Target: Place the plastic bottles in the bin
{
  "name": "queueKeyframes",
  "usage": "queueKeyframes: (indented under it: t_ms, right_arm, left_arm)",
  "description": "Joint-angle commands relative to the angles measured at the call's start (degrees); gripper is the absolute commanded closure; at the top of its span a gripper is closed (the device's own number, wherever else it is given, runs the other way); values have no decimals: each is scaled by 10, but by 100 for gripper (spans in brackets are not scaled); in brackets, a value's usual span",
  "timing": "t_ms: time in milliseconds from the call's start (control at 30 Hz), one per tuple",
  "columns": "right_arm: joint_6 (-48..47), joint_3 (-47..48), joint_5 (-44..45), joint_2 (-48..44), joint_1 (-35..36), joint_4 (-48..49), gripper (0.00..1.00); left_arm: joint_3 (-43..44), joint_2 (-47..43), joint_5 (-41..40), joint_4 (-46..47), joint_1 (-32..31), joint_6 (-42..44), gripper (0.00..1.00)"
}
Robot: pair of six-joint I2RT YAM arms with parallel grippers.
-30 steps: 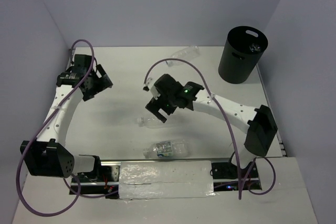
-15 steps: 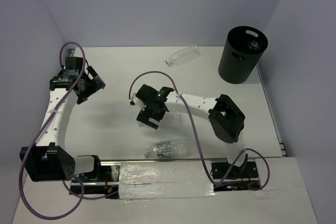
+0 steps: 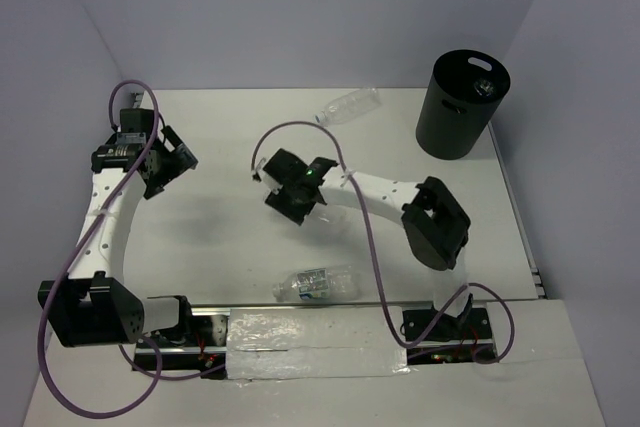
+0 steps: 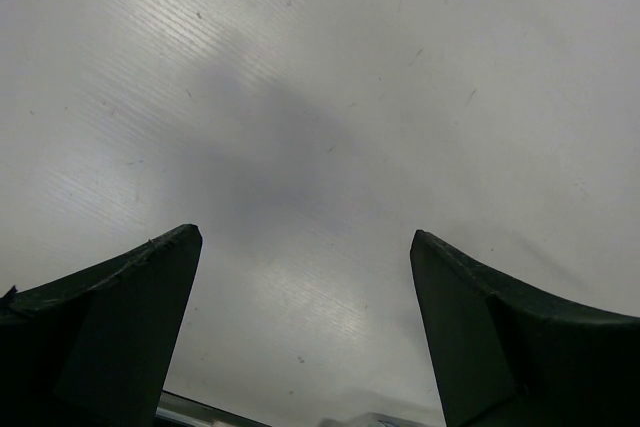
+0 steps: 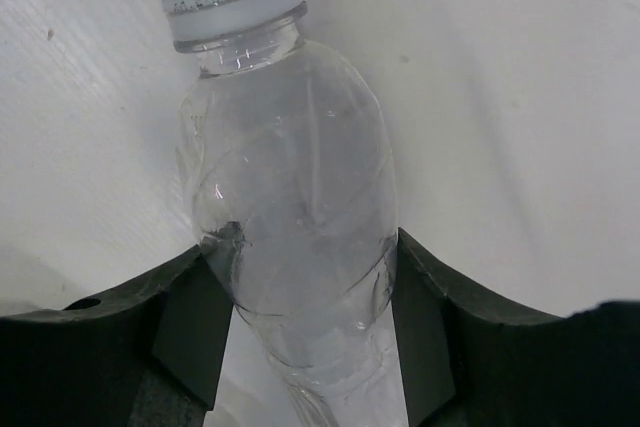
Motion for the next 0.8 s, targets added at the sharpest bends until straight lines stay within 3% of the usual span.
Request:
queueKeyframes:
  t_ms: [0, 233, 467, 567, 767]
  right_arm:
    - [43, 68, 21, -108, -66, 28, 47]
    - [155, 178, -15, -232, -263, 74, 45]
    - [256, 114, 180, -314, -420, 238, 43]
    - [288, 91, 200, -317, -484, 299, 42]
    - [289, 130, 227, -237, -545, 315, 41]
  left_arm:
    - [20, -13, 3, 0, 8, -3, 1]
    - [36, -13, 12, 3, 17, 4, 1]
    - [28, -4, 26, 8, 25, 7, 1]
    - [29, -3, 30, 10, 27, 7, 1]
    - [35, 5, 30, 11, 28, 8, 1]
